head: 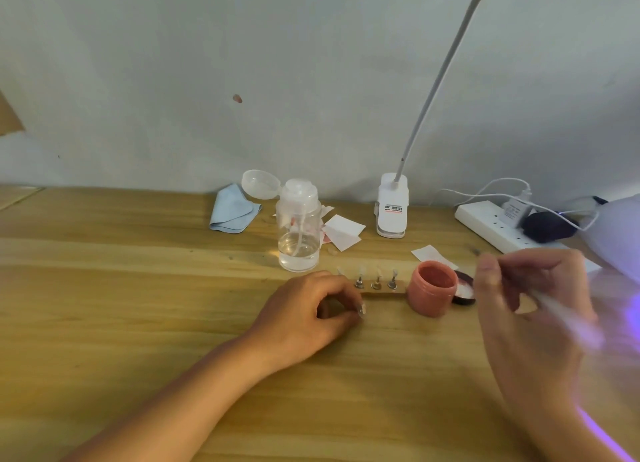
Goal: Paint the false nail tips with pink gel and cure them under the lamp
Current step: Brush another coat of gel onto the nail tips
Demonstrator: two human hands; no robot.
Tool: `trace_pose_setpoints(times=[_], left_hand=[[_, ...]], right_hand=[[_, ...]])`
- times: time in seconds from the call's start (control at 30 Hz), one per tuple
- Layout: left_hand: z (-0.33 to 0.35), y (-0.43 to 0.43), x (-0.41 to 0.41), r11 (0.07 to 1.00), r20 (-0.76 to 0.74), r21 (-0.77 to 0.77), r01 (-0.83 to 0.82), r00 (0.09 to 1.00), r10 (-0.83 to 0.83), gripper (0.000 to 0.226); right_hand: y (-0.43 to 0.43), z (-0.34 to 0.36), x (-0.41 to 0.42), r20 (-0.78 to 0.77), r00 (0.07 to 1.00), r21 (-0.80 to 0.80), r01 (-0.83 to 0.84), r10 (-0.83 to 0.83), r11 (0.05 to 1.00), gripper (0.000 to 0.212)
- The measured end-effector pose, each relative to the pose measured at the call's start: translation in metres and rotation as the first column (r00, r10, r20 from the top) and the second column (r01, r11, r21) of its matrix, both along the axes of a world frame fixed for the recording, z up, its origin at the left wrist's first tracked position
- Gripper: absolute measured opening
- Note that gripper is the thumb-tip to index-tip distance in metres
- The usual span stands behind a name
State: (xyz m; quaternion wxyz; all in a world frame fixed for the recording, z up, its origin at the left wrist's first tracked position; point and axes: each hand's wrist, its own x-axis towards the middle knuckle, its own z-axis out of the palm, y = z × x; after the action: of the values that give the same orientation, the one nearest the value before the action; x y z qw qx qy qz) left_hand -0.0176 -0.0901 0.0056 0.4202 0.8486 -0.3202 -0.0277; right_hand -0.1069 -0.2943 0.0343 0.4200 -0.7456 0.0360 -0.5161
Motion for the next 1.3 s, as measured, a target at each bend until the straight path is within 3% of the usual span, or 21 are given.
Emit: trace_pose_setpoints(times=[0.13,0.27,0.4,0.57,0.83,1.3], left_hand=[[-0.002,0.000,0.002,1.000,-0.002,0.002,-0.004,1.000,0.004,0.012],[-0.003,-0.002,0.002,1.000,-0.001,0.003,-0.023,1.000,0.023,0.020],[-0.003,-0.001,0.002,1.000,0.014,0.009,-0.020,1.000,0.020,0.019],[-0.003,-0.001,0.002,1.000,0.004,-0.009,-0.016,1.000,0.016,0.013],[-0.001,-0.002,0.000,0.999,0.011,-0.025,-0.030,0.999,0.030,0.019],[0.000,-0.001,-0.001,1.000,0.023,-0.016,-0.023,0.999,0.023,0.017]], right_hand=[[0.019,0.002,-0.001,0.072,0.993,0.117,-0.097,0.089,0.988,0.015],[0.047,-0.019,-0.007,-0.060,0.897,0.264,-0.408,0.437,0.874,0.010],[0.046,-0.020,-0.008,-0.152,0.802,0.449,-0.465,0.578,0.763,0.005],[0.040,-0.019,-0.006,-0.227,0.794,0.558,-0.369,0.564,0.743,0.010],[0.046,-0.018,-0.006,-0.381,0.767,0.437,-0.344,0.517,0.831,0.011],[0.043,-0.021,-0.005,-0.428,0.784,0.369,-0.302,0.450,0.879,0.014]])
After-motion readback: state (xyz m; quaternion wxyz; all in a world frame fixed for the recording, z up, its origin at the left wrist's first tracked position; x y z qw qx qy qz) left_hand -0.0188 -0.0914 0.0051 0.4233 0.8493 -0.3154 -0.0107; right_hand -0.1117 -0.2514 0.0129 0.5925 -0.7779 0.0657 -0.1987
